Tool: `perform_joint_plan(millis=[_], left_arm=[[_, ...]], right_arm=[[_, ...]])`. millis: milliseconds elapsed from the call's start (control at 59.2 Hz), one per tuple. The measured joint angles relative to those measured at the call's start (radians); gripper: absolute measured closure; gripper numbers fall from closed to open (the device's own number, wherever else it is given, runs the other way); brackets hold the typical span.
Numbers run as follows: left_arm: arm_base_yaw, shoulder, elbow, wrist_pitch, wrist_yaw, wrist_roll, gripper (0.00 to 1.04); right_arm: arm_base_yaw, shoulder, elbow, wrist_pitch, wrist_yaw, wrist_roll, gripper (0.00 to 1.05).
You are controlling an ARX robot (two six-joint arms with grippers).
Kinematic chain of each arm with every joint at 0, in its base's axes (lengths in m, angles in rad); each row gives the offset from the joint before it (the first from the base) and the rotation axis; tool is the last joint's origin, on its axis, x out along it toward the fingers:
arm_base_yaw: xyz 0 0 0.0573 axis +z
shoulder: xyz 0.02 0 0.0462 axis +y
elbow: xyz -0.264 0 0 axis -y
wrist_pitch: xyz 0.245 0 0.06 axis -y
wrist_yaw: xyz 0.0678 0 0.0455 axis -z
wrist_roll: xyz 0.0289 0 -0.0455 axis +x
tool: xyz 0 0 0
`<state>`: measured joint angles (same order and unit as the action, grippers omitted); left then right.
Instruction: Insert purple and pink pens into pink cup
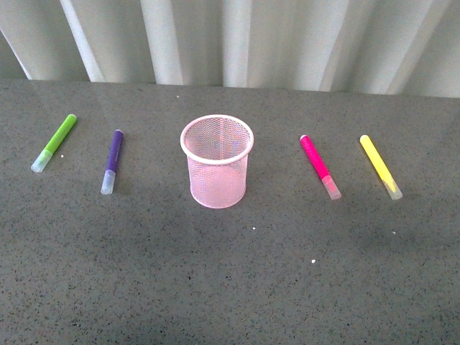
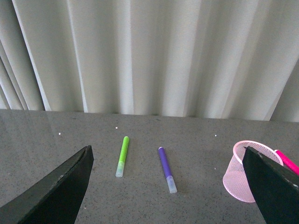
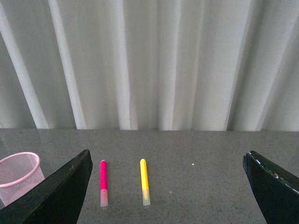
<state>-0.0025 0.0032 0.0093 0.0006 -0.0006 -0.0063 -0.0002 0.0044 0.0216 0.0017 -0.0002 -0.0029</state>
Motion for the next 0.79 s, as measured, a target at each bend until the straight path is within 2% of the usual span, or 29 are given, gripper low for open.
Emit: perform_joint_plan(millis=[794], left_arm=[[0.0, 0.0, 0.0, 0.0, 0.0, 0.0, 0.07]], right_arm=[[0.0, 0.0, 0.0, 0.0, 0.0, 0.0, 0.07]])
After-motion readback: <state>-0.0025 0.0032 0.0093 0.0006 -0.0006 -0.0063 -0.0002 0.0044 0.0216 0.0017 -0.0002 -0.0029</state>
